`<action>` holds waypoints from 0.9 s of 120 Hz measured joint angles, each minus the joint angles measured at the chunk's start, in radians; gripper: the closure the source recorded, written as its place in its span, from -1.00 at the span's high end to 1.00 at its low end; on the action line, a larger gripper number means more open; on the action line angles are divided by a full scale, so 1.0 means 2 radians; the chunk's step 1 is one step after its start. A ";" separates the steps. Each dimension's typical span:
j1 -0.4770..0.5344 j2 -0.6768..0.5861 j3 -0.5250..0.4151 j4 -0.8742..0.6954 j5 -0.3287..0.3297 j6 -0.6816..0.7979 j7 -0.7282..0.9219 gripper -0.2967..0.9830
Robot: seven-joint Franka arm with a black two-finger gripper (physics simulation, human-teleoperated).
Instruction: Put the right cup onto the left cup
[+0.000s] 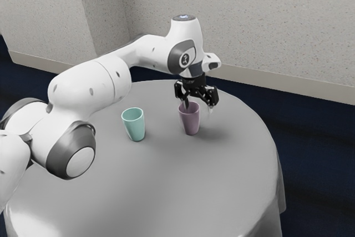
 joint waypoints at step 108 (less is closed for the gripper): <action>0.005 0.038 0.000 0.023 -0.001 -0.006 -0.006 0.13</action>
